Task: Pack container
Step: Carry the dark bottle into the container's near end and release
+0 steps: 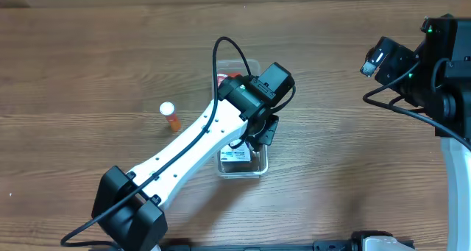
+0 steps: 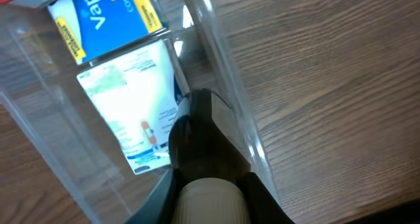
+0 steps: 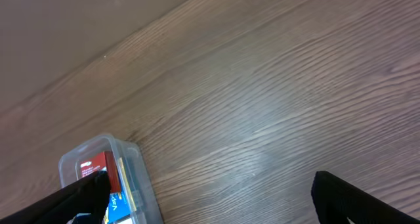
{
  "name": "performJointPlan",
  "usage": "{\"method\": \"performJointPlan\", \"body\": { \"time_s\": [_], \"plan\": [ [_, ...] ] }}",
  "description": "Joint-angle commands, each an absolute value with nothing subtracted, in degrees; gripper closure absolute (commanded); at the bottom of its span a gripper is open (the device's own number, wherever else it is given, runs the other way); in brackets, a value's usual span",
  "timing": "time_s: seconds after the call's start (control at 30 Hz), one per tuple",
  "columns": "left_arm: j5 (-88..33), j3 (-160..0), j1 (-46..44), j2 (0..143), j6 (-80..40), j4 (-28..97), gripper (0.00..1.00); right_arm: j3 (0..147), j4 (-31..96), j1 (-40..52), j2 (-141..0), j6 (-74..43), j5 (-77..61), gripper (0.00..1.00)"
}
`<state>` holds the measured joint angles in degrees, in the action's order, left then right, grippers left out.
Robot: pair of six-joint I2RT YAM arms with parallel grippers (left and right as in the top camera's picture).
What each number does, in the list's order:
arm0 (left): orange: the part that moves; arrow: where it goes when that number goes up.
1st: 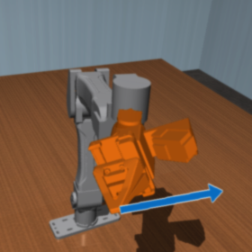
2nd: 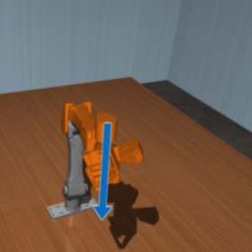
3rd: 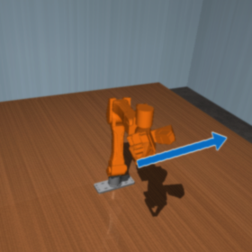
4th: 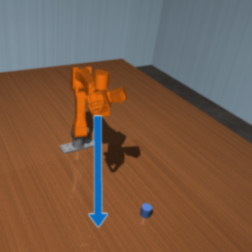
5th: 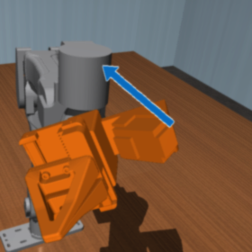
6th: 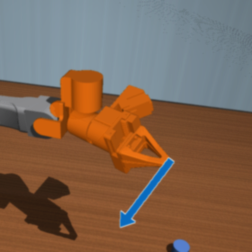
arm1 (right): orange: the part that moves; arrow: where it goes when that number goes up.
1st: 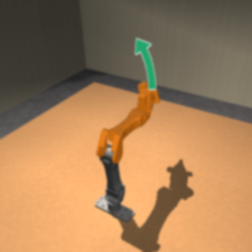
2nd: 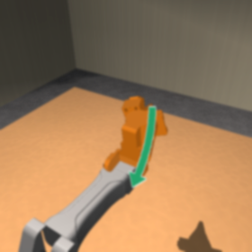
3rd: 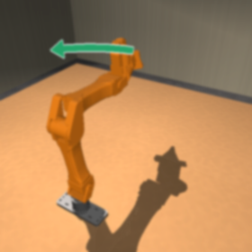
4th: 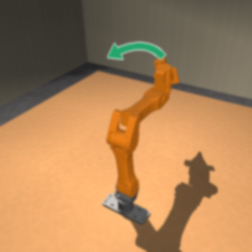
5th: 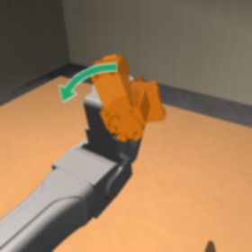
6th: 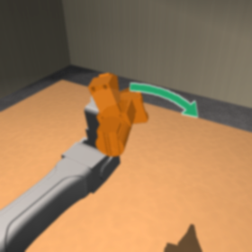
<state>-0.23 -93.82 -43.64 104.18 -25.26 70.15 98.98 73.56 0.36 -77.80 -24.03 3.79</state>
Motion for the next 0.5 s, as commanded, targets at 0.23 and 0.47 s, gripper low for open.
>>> {"method": "performJointPlan", "body": {
  "time_s": [0.23,0.47],
  "plan": [
    [-2.2,-94.5,-45.7,103.3,-28.2,76.5,0.88,99.3,73.4,0.1,-77.2,-24.4,3.8,0.0],
    [-2.4,-93.7,-47.5,103.1,-32.6,77.6,0.88,99.3,73.4,0.1,-77.2,-24.4,3.8,0.0]
  ]
}}
